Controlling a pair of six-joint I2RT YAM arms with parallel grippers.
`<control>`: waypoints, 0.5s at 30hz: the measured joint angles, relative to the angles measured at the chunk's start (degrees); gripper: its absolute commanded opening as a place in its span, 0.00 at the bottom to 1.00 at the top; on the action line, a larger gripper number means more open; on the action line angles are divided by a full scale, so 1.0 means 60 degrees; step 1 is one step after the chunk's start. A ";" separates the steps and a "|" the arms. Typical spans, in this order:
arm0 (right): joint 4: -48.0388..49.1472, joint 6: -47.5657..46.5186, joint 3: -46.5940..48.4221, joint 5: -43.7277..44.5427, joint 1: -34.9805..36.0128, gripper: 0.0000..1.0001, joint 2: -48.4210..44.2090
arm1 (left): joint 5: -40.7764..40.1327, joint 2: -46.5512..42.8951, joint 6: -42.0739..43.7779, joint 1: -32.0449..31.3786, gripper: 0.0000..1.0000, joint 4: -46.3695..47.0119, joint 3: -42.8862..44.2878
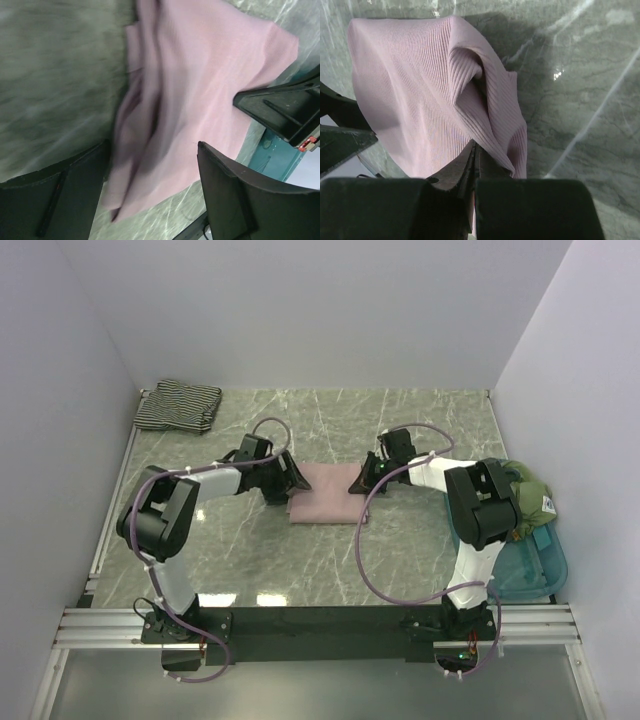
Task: Fold and stack the tank tops
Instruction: Fold the tank top
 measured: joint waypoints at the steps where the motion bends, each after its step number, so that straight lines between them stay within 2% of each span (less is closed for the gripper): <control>1: 0.0044 0.0015 0.0011 -0.0040 0.0000 0.00 0.0036 | -0.0022 0.0066 -0.0058 -0.0080 0.79 0.0029 0.0066; 7: 0.0117 0.0015 0.0018 -0.0102 -0.0011 0.00 0.0069 | -0.0055 0.0444 -0.0550 -0.0572 0.74 0.0506 0.0299; 10: 0.0120 0.0015 0.0022 -0.0138 -0.0025 0.00 0.0080 | -0.0073 0.0535 -0.0685 -0.0641 0.63 0.0612 0.0306; 11: 0.0124 0.0015 0.0022 -0.0160 -0.0029 0.00 0.0080 | -0.0058 0.0583 -0.0736 -0.0645 0.54 0.0623 0.0324; 13: 0.0117 0.0018 0.0066 -0.0193 -0.0036 0.00 0.0124 | -0.0084 0.0718 -0.0765 -0.0645 0.45 0.0539 0.0401; 14: 0.0113 0.0018 0.0106 -0.0211 -0.0040 0.00 0.0157 | -0.0044 0.0801 -0.0794 -0.0652 0.35 0.0514 0.0452; 15: 0.0113 0.0018 0.0182 -0.0244 -0.0040 0.00 0.0211 | -0.0040 0.0900 -0.0794 -0.0663 0.30 0.0430 0.0557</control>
